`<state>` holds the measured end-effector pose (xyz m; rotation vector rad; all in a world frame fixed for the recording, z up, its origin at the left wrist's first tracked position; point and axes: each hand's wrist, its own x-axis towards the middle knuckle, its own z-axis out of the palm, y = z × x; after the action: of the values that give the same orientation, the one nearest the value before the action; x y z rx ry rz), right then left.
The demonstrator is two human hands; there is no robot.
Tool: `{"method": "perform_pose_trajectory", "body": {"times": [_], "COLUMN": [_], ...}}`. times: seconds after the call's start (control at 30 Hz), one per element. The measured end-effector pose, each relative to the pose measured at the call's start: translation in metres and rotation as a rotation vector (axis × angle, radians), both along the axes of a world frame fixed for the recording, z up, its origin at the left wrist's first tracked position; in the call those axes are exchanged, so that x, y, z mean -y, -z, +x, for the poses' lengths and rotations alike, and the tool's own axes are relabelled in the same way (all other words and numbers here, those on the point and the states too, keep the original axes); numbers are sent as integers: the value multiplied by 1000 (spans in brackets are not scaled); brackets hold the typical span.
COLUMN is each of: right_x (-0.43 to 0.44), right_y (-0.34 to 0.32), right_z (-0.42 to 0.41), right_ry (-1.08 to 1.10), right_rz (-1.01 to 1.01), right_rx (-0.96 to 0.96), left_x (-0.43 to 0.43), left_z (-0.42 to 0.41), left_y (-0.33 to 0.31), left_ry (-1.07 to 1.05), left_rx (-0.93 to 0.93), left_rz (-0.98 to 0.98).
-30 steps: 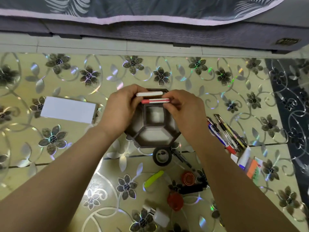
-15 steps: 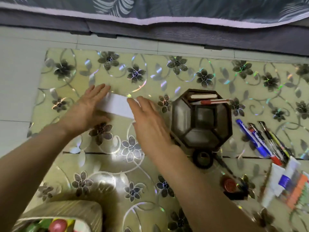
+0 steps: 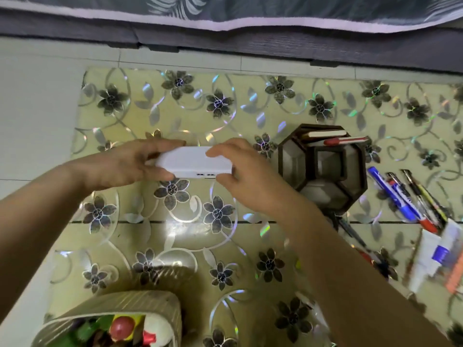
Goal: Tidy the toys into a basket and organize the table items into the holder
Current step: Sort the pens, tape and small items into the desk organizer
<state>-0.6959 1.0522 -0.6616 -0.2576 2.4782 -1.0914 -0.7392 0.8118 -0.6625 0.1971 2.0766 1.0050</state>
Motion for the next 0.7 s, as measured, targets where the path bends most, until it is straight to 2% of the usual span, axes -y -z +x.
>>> {"method": "perform_pose_trajectory", "body": {"times": [0.1, 0.17, 0.3, 0.47, 0.6, 0.7], "right_x": [-24, -29, -43, -62, -86, -115], "right_y": [-42, -48, -57, -64, -83, -98], "right_z": [8, 13, 30, 49, 60, 64], "right_ry": [231, 384, 621, 865, 857, 866], "right_rz": [-333, -457, -490, -673, -702, -559], "right_rx": [250, 384, 492, 663, 462, 267], "left_x": [-5, -11, -38, -73, -112, -153], "left_z": [14, 19, 24, 24, 26, 32], "left_y": [-31, -39, -62, -87, -92, -88], "left_ry": [-305, -451, -471, -368, -467, -559], "left_rx": [440, 543, 481, 327, 236, 209], "left_rz": [287, 282, 296, 291, 292, 343]}}
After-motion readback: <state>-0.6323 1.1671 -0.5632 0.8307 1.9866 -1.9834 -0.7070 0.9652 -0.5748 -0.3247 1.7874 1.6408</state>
